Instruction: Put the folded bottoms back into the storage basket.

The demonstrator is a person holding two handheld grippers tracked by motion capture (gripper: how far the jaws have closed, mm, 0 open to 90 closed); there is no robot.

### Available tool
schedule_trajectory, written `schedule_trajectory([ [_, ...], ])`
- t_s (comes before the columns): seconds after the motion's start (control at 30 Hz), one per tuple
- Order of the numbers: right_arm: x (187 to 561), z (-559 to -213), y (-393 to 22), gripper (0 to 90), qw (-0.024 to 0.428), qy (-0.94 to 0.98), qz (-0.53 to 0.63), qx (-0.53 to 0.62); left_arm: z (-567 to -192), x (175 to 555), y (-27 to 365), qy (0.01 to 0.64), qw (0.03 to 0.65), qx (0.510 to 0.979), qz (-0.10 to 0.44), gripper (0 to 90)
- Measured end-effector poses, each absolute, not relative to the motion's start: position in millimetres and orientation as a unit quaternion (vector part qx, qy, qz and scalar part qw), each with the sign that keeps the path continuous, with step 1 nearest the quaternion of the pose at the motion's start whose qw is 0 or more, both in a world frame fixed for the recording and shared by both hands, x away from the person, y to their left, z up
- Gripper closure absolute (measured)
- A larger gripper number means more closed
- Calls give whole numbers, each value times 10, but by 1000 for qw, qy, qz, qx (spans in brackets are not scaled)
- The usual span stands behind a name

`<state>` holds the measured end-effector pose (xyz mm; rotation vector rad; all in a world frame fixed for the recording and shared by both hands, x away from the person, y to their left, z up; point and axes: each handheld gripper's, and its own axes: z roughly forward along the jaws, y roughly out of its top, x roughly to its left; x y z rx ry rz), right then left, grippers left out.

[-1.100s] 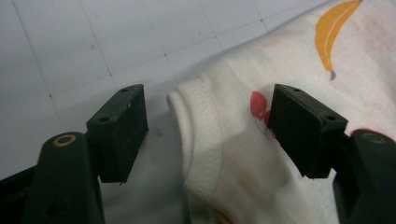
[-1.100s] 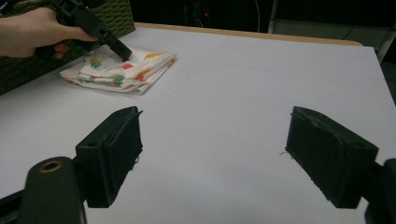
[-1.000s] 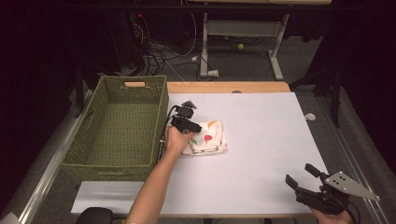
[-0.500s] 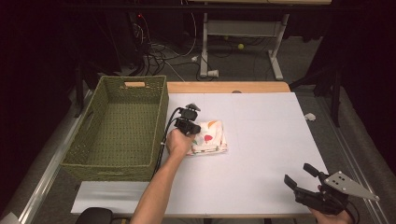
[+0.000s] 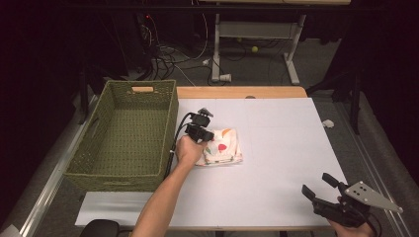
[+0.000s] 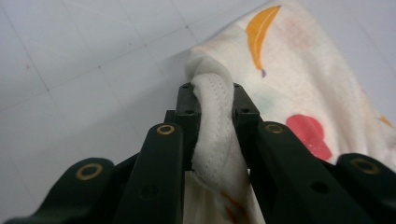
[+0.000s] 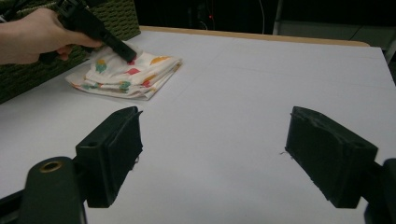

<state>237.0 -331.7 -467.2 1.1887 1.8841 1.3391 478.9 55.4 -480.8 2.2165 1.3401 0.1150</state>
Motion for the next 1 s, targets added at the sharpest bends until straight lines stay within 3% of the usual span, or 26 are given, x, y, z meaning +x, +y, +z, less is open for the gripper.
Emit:
schedule_trajectory([
  [1.0,2378,-4675,-3316,189,267,698,493,445,-4148,4542,584,418,354,836,36,761],
])
